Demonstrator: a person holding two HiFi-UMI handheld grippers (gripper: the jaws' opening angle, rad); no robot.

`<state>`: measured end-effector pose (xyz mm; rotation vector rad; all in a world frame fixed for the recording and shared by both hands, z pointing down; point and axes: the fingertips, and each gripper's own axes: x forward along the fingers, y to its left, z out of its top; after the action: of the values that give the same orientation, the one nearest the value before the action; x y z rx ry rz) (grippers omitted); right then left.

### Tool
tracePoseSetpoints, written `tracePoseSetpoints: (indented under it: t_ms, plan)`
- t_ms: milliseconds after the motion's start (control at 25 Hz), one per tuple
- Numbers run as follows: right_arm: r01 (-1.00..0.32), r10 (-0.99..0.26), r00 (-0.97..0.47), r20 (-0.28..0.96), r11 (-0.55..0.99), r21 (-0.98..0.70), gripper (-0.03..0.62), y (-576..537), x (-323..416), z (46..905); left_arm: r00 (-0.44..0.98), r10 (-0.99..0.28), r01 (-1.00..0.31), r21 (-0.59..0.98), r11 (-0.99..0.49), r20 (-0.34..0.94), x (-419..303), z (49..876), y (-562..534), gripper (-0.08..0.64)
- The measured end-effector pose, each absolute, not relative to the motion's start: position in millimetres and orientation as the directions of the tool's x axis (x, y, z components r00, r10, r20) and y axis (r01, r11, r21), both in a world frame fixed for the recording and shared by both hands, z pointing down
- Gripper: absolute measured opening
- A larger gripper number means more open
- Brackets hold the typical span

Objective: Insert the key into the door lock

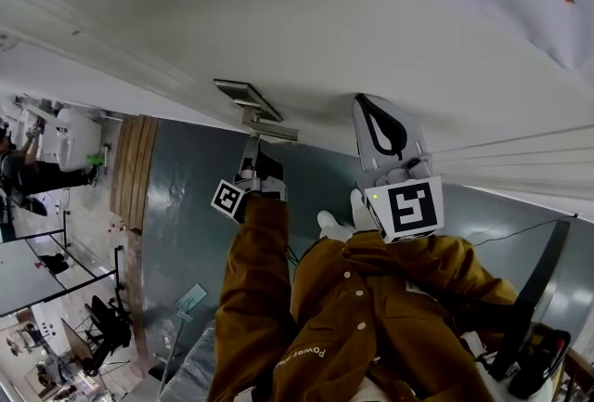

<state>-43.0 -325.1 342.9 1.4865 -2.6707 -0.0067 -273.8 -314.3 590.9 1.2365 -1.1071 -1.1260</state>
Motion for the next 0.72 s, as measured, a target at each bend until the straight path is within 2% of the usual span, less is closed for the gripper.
tracePoseSetpoints:
  t_ms: [720]
  plan:
    - [-0.839, -0.841, -0.537, 0.070, 0.541, 0.061, 0.006, -325, -43, 342, 0.176, -0.984, 0.094, 0.995, 0.022, 0.005, -269, 594, -350, 0.026]
